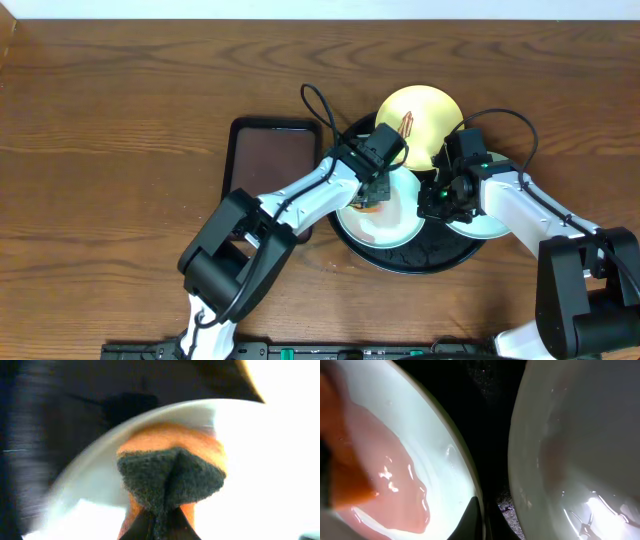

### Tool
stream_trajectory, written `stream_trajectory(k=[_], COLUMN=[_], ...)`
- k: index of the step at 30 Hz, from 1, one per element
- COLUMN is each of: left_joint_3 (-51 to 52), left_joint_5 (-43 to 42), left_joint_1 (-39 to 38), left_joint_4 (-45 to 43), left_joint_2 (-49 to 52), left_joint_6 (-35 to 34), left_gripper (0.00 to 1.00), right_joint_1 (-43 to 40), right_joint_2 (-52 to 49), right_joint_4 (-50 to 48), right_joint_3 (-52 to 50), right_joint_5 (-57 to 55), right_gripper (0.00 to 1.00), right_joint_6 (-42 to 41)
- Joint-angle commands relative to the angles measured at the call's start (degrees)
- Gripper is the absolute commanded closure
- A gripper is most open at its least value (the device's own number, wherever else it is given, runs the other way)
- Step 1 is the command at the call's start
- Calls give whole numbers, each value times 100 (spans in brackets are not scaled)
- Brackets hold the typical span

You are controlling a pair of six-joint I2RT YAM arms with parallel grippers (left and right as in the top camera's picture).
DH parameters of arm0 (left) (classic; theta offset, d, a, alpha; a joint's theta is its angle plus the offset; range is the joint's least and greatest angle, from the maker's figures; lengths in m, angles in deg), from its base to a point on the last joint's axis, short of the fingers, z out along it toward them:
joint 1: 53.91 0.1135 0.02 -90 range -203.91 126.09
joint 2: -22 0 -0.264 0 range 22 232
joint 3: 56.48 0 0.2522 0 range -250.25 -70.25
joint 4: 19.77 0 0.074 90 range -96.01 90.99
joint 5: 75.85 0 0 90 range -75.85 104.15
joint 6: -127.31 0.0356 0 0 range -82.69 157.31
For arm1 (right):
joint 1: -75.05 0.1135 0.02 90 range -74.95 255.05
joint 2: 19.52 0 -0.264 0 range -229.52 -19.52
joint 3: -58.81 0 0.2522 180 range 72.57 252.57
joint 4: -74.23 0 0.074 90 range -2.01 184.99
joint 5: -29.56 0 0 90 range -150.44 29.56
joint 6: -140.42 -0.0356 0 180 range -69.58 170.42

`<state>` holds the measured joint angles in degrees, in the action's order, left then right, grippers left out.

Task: Clean dirty plates on tray and stack at the side
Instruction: 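Scrub the held pale green plate with the sponge in left gripper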

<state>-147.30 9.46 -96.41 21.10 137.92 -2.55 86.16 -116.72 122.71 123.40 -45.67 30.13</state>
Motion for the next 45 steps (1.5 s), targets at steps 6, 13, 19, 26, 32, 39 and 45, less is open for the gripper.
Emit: stream_trajectory(k=[6, 13, 19, 26, 32, 39, 45], left_joint_3=[98, 98, 96, -354, -1091, -1158, -763], left_joint_5=[-1307, 813, 2262, 3821, 3788, 2627, 1692], left_joint_1=[-66, -15, -22, -50, -42, 492, 1478], left_joint_4=[-22, 1408, 1425, 2277, 3104, 3438, 3427], left_joint_2=[184, 190, 190, 184, -26, -1108, -1296], left_joint_6=[-590, -529, 289, 466, 380, 385, 866], left_gripper=[93, 93, 92, 93, 93, 93, 93], right_joint_1=[-46, -46, -46, -46, -46, -46, -46], right_joint_2=[-42, -42, -42, -42, -42, -42, -42], right_joint_4=[66, 74, 81, 83, 101, 101, 98], right_joint_3=[-103, -101, -101, -101, -103, -103, -101], right_joint_5=[-422, -422, -422, -424, -426, -424, -424], right_gripper=[99, 99, 99, 99, 99, 99, 99], right_joint_6=[66, 63, 66, 63, 63, 68, 66])
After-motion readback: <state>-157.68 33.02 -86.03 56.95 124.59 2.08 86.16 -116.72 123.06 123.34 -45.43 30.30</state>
